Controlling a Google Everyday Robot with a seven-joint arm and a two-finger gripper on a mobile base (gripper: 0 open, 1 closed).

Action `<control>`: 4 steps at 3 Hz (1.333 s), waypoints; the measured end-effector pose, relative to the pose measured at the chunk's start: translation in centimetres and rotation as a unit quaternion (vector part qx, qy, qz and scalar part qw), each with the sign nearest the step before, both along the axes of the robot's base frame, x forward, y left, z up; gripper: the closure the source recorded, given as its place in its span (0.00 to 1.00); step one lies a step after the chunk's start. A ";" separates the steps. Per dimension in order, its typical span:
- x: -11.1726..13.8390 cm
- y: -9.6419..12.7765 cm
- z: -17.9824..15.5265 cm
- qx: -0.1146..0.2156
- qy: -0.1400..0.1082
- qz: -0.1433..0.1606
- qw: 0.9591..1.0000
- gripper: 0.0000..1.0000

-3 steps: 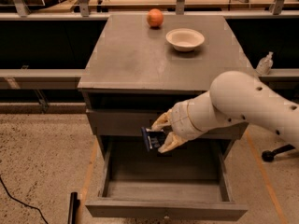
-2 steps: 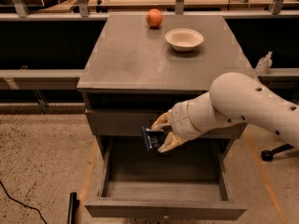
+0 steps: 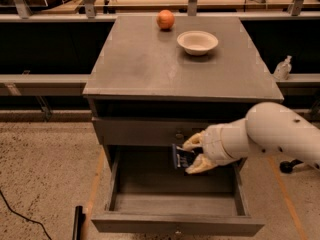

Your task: Place rxbar blueberry into middle drawer

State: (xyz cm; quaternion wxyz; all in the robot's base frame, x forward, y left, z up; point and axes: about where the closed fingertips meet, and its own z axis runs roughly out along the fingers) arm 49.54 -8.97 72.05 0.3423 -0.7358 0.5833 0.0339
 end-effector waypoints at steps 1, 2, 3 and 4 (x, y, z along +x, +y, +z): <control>-0.3 -5.2 -4.4 0.006 0.031 -0.073 0.997 1.00; 0.5 -8.6 -9.0 0.003 0.061 -0.105 0.993 1.00; 2.0 -9.7 -13.3 0.000 0.089 -0.109 0.990 0.82; 2.9 -10.7 -18.0 -0.001 0.112 -0.110 0.988 0.58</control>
Offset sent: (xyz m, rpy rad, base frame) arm 0.0160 -0.1299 -0.1496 -0.0011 0.1993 -0.2906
